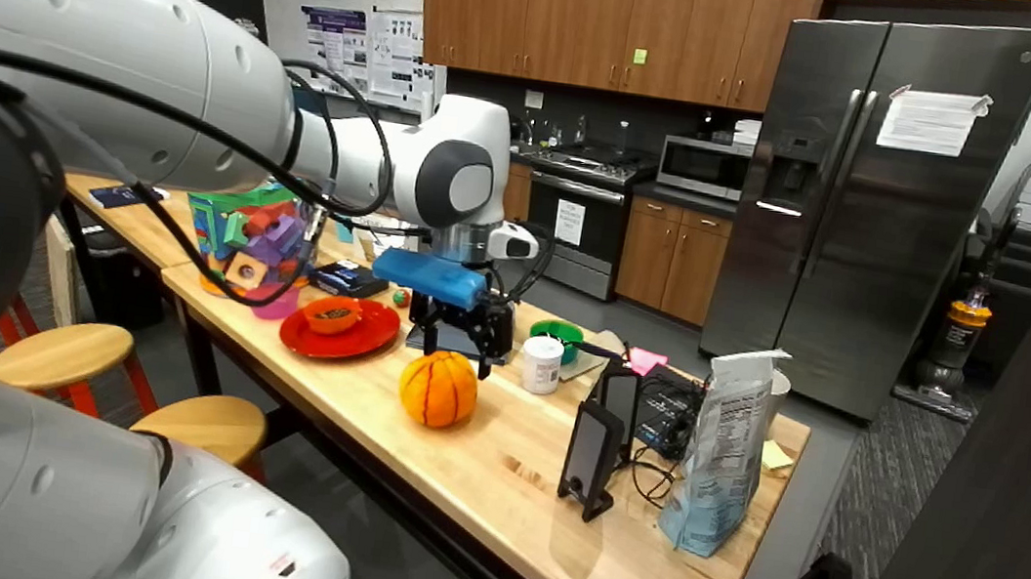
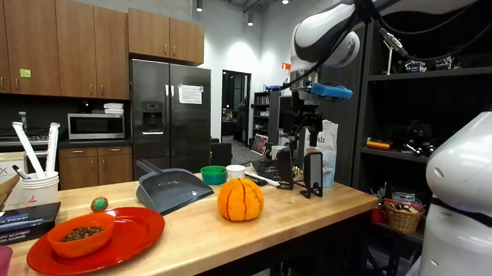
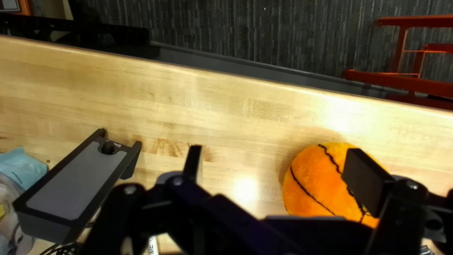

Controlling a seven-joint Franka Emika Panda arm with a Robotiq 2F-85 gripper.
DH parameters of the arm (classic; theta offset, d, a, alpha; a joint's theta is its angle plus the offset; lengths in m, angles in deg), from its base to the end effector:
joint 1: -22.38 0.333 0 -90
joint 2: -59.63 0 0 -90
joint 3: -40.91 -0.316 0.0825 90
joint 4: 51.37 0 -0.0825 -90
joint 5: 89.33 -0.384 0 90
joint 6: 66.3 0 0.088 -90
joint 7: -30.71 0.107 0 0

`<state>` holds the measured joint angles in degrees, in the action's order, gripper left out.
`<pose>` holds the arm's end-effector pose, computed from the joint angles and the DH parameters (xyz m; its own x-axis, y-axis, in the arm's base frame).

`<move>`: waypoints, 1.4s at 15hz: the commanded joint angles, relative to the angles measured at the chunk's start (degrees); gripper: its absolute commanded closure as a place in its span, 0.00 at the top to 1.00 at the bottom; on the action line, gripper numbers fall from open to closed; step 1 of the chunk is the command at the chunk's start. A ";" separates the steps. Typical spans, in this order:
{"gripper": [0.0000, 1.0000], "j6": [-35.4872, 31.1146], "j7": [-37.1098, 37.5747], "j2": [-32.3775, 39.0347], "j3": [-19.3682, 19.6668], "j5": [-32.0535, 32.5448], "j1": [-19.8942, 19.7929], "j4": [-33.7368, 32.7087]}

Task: Push the pumpkin to the left and place it on the dustpan.

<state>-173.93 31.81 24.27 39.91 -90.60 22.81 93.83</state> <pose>0.3573 0.0109 0.4754 0.9992 -0.0046 -0.0388 -0.0050 -0.9999 -0.0100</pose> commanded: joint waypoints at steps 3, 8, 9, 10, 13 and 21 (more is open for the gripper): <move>1.00 1.73 -1.04 0.34 0.10 0.88 0.07 -0.68; 1.00 2.11 -4.36 0.34 0.62 1.49 0.46 -0.63; 1.00 2.00 -5.34 0.36 0.64 1.85 0.49 -0.62; 1.00 2.12 -6.18 0.40 0.68 2.13 0.51 -0.67; 1.00 2.59 -9.12 0.55 1.03 3.49 0.80 -0.89; 1.00 6.87 -18.67 1.64 3.48 3.11 2.42 -2.19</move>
<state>-169.64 16.89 24.79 41.32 -87.70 23.77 93.44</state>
